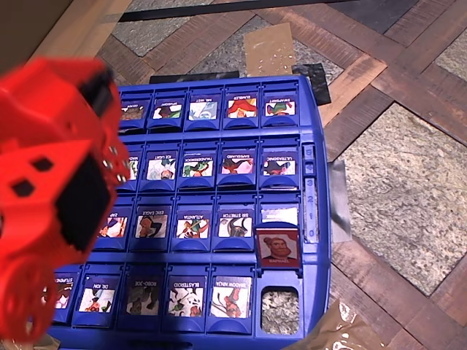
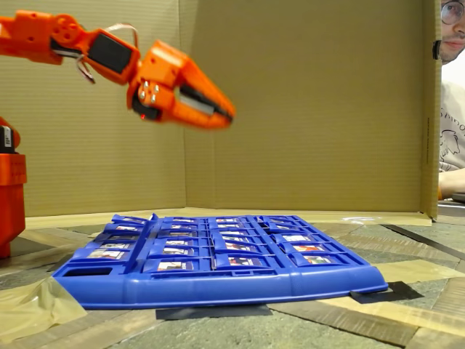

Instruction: Flip A2.

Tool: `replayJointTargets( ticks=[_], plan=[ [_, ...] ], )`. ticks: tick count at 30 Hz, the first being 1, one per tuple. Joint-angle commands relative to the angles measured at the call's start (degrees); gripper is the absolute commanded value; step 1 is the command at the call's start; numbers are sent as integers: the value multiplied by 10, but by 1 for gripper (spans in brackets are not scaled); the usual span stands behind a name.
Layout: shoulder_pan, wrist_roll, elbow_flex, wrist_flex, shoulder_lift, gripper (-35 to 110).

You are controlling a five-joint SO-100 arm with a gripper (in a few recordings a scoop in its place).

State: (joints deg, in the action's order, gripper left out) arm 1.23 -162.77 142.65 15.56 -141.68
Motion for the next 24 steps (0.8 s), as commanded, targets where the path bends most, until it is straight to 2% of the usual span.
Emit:
replayJointTargets(
  ticks=[1, 8, 17, 24],
  plan=[
    [4, 3, 22, -86, -58, 0],
    [4, -11, 100, -330, -146, 0],
    [4, -62, 211, -600, -264, 0],
    [-2, -110, 269, -847, -335, 0]
  ],
)
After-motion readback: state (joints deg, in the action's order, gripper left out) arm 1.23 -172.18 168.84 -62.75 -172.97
